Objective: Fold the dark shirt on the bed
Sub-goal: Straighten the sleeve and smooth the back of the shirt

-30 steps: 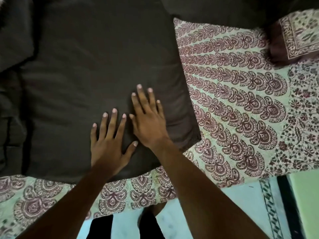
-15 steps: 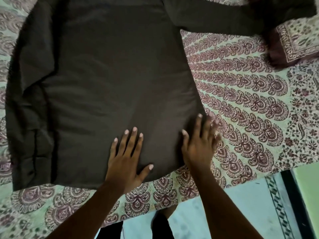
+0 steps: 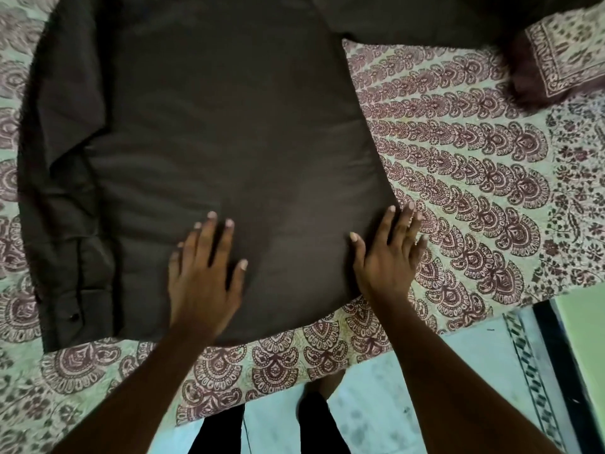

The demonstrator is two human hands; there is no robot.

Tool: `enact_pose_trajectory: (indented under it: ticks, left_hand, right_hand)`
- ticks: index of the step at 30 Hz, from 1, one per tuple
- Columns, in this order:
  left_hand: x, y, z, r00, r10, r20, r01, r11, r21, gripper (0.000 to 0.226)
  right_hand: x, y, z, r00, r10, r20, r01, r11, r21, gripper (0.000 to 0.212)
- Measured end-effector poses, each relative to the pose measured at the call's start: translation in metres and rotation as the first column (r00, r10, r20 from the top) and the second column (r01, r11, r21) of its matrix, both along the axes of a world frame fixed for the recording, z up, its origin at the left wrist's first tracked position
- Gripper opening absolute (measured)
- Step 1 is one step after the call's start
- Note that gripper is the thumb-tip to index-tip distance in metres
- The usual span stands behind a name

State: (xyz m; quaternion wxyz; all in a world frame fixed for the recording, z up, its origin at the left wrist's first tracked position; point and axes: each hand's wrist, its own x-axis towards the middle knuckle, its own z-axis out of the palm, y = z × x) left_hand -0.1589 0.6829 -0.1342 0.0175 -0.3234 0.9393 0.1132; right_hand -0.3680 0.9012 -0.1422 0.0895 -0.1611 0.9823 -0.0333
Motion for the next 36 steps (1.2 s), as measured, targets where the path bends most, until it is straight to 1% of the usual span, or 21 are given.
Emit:
enact_pose_trajectory:
  ticks: [2,3,5,8,11,14,16,18,19,20,21,23,24,25,26,27,29,30,33,35,36]
  left_hand:
    - [0.018,-0.017,-0.009,0.99,0.137,0.038,-0.137,0.991,-0.013,0.07]
    - [0.031,-0.02,-0.014,0.983,0.172,0.058,-0.172,0.985,-0.014,0.07]
    - [0.061,-0.013,-0.019,0.981,0.179,0.076,-0.179,0.984,-0.014,0.07]
    - [0.098,0.012,-0.012,0.973,0.216,0.084,-0.219,0.975,0.031,0.072]
    - [0.108,0.024,0.002,0.958,0.284,0.034,-0.285,0.957,0.053,0.067]
    - [0.087,-0.004,0.012,0.968,0.245,-0.059,-0.244,0.97,0.023,0.057]
    - [0.072,-0.037,0.01,0.986,0.162,-0.039,-0.163,0.986,-0.035,0.061]
    - [0.066,-0.068,0.0,0.996,0.087,0.034,-0.085,0.994,-0.061,0.066]
    - [0.069,-0.077,-0.005,0.996,0.065,0.062,-0.061,0.996,-0.062,0.068]
    - [0.076,-0.083,-0.01,0.995,0.054,0.086,-0.048,0.997,-0.064,0.068]
    - [0.086,-0.085,-0.014,0.993,0.053,0.101,-0.046,0.996,-0.076,0.069]
    - [0.112,-0.081,-0.016,0.99,0.094,0.106,-0.083,0.991,-0.103,0.07]
    - [0.124,-0.076,-0.015,0.986,0.138,0.098,-0.127,0.986,-0.109,0.072]
    - [0.136,-0.072,-0.014,0.977,0.19,0.096,-0.179,0.978,-0.111,0.073]
    - [0.145,-0.07,-0.013,0.965,0.245,0.094,-0.234,0.965,-0.117,0.073]
    - [0.15,-0.069,-0.011,0.951,0.294,0.089,-0.282,0.951,-0.13,0.073]
    - [0.149,-0.071,-0.004,0.937,0.341,0.072,-0.326,0.932,-0.159,0.07]
    - [0.143,-0.075,-0.001,0.943,0.327,0.057,-0.314,0.935,-0.165,0.067]
    - [0.114,-0.095,0.015,0.971,0.238,0.022,-0.231,0.957,-0.177,0.069]
    - [0.091,-0.118,0.02,0.978,0.208,0.0,-0.204,0.963,-0.176,0.071]
    - [0.081,-0.132,0.019,0.983,0.184,-0.01,-0.183,0.97,-0.159,0.07]
  right_hand:
    - [0.003,-0.029,0.005,0.989,0.139,-0.039,-0.141,0.989,-0.035,0.084]
    - [0.006,-0.046,0.006,0.973,0.225,-0.047,-0.227,0.973,-0.05,0.083]
    - [0.014,-0.082,0.004,0.928,0.37,-0.038,-0.372,0.925,-0.078,0.082]
    - [0.041,-0.123,-0.006,0.834,0.549,0.049,-0.543,0.834,-0.103,0.085]
    - [0.084,-0.119,-0.013,0.651,0.757,0.055,-0.752,0.653,-0.088,0.082]
    - [0.12,-0.086,-0.011,0.408,0.912,0.036,-0.908,0.41,-0.088,0.064]
    - [0.132,-0.072,-0.01,0.248,0.968,0.045,-0.962,0.251,-0.105,0.057]
    - [0.133,-0.074,-0.007,0.138,0.99,0.032,-0.981,0.141,-0.132,0.057]
    - [0.129,-0.08,-0.004,0.137,0.991,0.013,-0.981,0.137,-0.141,0.058]
    - [0.123,-0.09,-0.001,0.195,0.981,-0.009,-0.971,0.191,-0.143,0.06]
    - [0.113,-0.103,0.001,0.31,0.95,-0.035,-0.943,0.302,-0.139,0.062]
    - [0.088,-0.135,0.001,0.595,0.801,-0.067,-0.802,0.586,-0.117,0.068]
    - [0.074,-0.149,0.001,0.71,0.702,-0.051,-0.703,0.704,-0.099,0.071]
    - [0.065,-0.164,0.0,0.789,0.615,-0.023,-0.614,0.785,-0.081,0.074]
    - [0.062,-0.177,-0.003,0.829,0.559,0.004,-0.557,0.828,-0.067,0.077]
    - [0.064,-0.188,-0.007,0.836,0.548,0.027,-0.546,0.836,-0.057,0.08]
    - [0.086,-0.201,-0.012,0.772,0.634,0.042,-0.632,0.773,-0.052,0.083]
    - [0.105,-0.204,-0.014,0.706,0.707,0.038,-0.705,0.707,-0.057,0.082]
    - [0.165,-0.196,-0.016,0.442,0.897,0.027,-0.892,0.442,-0.094,0.07]
    - [0.186,-0.182,-0.017,0.297,0.954,0.029,-0.945,0.299,-0.13,0.061]
    - [0.189,-0.177,-0.017,0.246,0.969,0.027,-0.958,0.248,-0.143,0.059]
